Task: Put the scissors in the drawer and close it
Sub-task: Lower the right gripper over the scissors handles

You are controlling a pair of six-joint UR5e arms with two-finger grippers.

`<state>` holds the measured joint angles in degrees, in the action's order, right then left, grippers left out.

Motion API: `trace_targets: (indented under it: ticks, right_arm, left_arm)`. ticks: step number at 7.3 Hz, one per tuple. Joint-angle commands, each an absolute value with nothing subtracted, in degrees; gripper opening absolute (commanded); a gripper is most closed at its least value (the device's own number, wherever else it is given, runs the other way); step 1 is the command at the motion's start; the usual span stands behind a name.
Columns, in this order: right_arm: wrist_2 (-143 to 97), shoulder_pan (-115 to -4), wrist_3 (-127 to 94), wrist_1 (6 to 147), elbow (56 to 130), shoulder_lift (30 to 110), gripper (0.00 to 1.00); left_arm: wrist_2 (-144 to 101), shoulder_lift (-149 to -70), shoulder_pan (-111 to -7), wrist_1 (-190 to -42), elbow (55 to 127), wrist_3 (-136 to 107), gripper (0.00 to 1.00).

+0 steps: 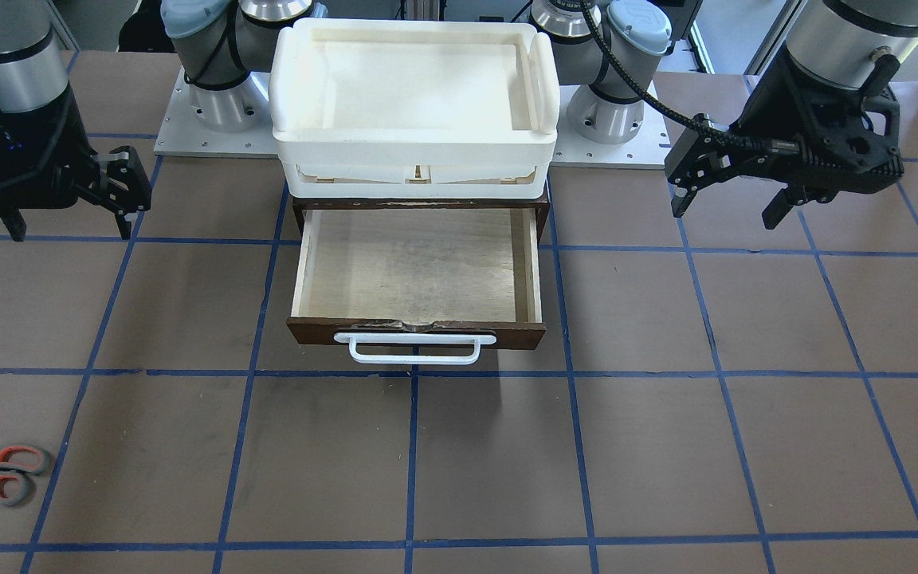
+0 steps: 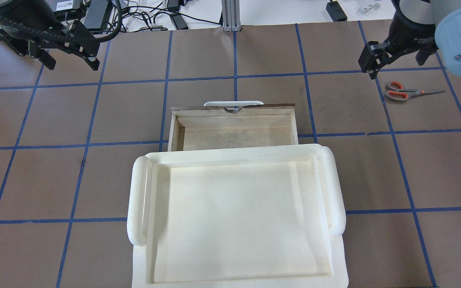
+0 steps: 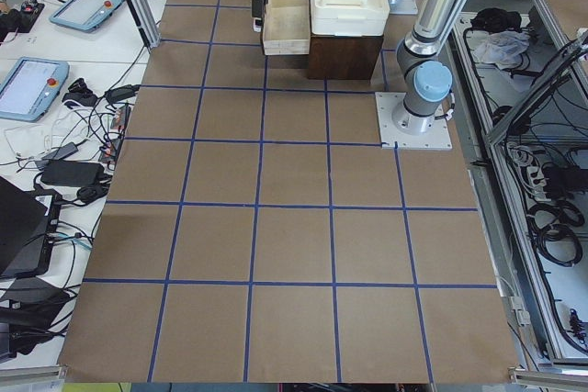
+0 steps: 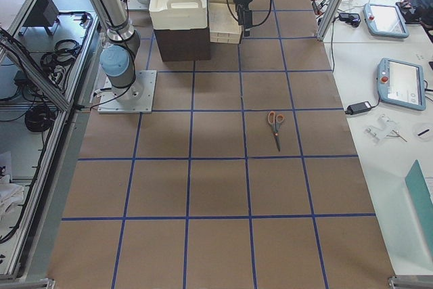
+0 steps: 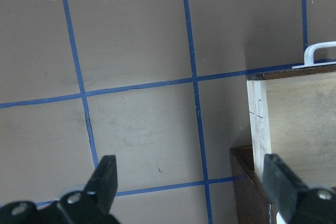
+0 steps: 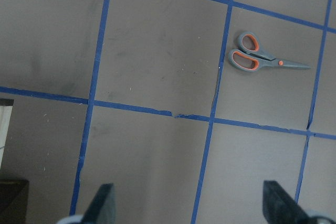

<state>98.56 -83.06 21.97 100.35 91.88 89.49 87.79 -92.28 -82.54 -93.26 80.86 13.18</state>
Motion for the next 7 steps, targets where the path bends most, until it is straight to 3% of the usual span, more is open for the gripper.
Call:
trace_targets:
  ticks: [1,7]
  right_arm:
    - [93.79,-76.06,38.41,100.02,91.93,87.82,1.0]
    - [91.42,-70.66,70.29,107.36,91.85,73.32,1.0]
  left_arm:
    - [87.98,-91.94,-82.44,-93.43,80.86,13.18,1.0]
    - [87.8,-91.93,-82.44,-93.34,80.95,13.18,1.0]
